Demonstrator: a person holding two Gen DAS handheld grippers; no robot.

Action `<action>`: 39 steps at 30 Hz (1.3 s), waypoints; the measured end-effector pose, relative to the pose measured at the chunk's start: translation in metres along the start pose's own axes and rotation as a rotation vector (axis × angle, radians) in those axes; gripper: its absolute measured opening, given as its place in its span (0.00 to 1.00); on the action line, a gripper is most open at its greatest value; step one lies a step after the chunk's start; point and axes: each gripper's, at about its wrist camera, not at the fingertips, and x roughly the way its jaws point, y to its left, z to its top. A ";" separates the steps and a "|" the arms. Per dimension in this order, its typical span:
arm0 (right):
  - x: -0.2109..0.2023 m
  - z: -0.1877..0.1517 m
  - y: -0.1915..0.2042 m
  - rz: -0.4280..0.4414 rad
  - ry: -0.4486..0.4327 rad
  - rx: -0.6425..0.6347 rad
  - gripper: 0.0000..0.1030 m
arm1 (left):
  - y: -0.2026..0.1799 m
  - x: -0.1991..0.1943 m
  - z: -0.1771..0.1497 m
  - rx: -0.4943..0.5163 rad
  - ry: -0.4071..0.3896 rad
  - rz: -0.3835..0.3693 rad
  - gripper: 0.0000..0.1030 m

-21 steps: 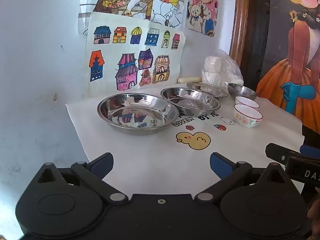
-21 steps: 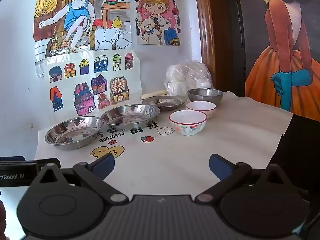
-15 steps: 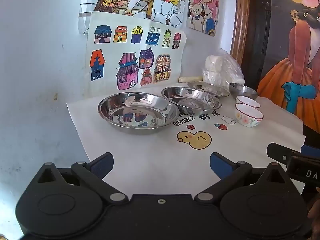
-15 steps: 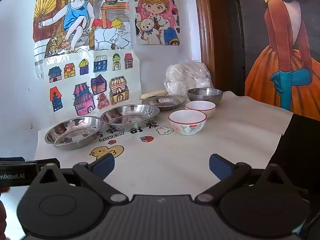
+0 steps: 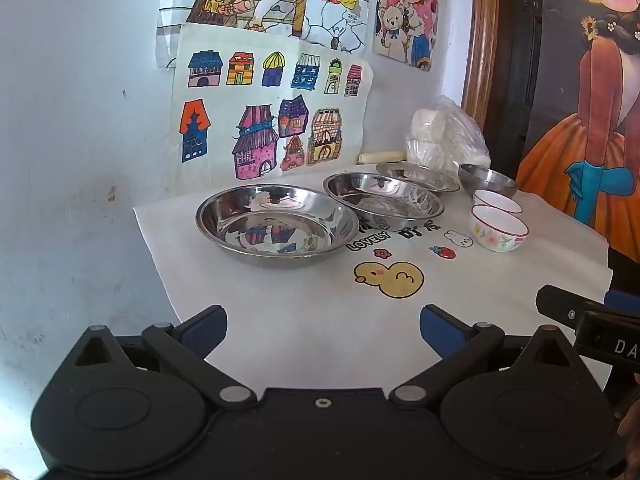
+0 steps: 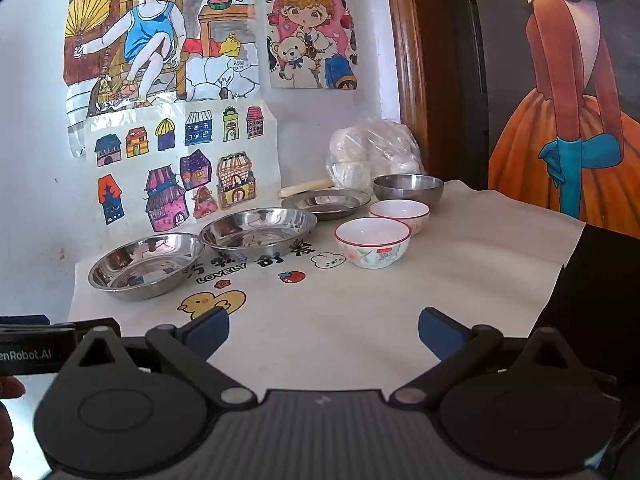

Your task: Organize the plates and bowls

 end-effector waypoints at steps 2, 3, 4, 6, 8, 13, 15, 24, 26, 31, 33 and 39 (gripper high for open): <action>0.000 0.000 0.000 0.001 0.001 0.001 1.00 | 0.000 0.000 0.000 0.000 0.001 0.001 0.99; 0.000 0.000 0.000 0.001 0.002 0.000 1.00 | 0.000 0.000 0.000 0.000 0.001 0.001 0.99; 0.000 0.000 0.000 0.001 0.002 0.001 1.00 | 0.000 0.000 0.000 0.000 0.001 0.001 0.99; 0.000 0.000 0.001 0.000 0.002 0.001 1.00 | 0.000 0.000 0.000 0.000 0.001 0.000 0.99; 0.000 0.000 0.001 0.001 0.002 0.001 1.00 | -0.001 0.000 0.000 0.000 0.000 0.001 0.99; 0.000 0.000 0.001 0.001 0.002 0.001 1.00 | -0.001 0.000 0.000 -0.001 0.000 0.002 0.99; 0.000 0.000 0.001 0.001 0.002 0.002 1.00 | 0.001 0.001 0.001 -0.002 0.001 0.002 0.99; 0.000 0.000 0.001 0.001 0.003 0.001 1.00 | 0.001 0.001 0.001 -0.003 0.000 0.001 0.99; 0.000 0.000 0.001 0.001 0.003 0.002 1.00 | 0.001 0.001 0.001 -0.003 0.001 0.002 0.99; 0.003 0.001 -0.001 0.001 0.005 0.003 1.00 | 0.002 0.002 0.001 -0.004 0.002 0.002 0.99; 0.002 0.000 -0.001 0.001 0.005 0.003 1.00 | 0.002 0.002 0.001 -0.004 0.002 0.002 0.99; 0.001 0.000 0.000 0.001 0.006 0.003 1.00 | 0.002 0.002 0.001 -0.004 0.002 0.002 0.99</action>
